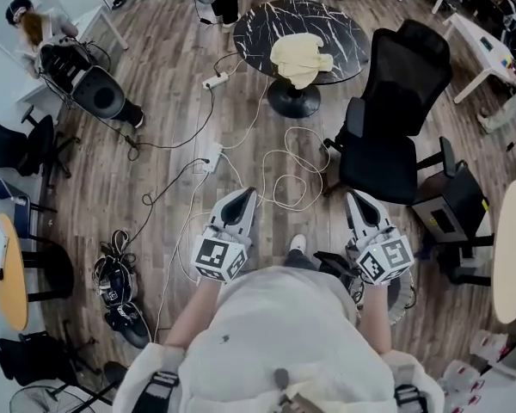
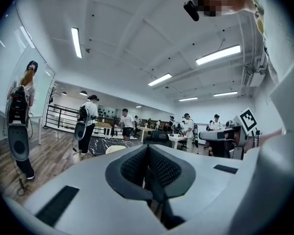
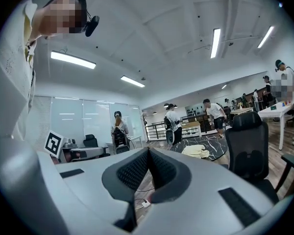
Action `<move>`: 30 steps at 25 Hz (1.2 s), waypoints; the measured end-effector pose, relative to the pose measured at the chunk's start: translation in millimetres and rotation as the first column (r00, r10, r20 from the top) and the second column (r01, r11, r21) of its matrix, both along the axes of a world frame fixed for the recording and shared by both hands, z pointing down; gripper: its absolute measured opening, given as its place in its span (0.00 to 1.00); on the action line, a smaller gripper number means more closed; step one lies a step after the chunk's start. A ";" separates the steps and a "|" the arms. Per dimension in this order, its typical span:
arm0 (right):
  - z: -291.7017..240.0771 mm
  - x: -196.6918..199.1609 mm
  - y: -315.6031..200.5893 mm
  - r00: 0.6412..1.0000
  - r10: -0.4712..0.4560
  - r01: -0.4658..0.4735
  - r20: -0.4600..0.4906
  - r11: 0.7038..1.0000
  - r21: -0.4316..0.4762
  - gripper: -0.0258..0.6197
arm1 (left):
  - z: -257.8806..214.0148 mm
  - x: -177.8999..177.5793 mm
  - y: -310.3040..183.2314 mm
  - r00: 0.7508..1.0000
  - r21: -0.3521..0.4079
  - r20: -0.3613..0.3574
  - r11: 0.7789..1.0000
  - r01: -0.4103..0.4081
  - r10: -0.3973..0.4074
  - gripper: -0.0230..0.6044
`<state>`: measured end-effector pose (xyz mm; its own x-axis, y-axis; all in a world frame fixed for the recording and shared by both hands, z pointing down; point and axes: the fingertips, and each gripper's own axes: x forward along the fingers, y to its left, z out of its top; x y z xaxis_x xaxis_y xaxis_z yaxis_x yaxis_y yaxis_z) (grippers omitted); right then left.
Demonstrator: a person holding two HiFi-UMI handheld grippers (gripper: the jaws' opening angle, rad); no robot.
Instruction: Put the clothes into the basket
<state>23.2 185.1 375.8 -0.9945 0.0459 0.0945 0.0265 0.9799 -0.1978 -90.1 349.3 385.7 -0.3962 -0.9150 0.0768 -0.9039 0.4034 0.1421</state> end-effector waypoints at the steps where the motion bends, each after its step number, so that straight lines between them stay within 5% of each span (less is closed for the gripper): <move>1: -1.4 -5.4 -8.0 1.000 -0.006 0.006 0.006 1.000 -0.006 0.05 | -0.7 -4.9 -5.0 1.000 0.002 0.001 1.000 0.012 -0.012 0.07; 10: -5.7 -45.0 -71.5 0.997 -0.076 0.075 0.013 0.997 0.032 0.05 | -9.4 -33.9 -58.1 0.995 0.039 0.043 0.995 0.092 -0.093 0.07; 30: 32.7 -58.3 -178.8 0.995 -0.102 0.101 -0.002 0.994 -0.028 0.05 | 23.8 -35.7 -153.4 0.992 -0.031 0.039 0.992 0.121 -0.120 0.07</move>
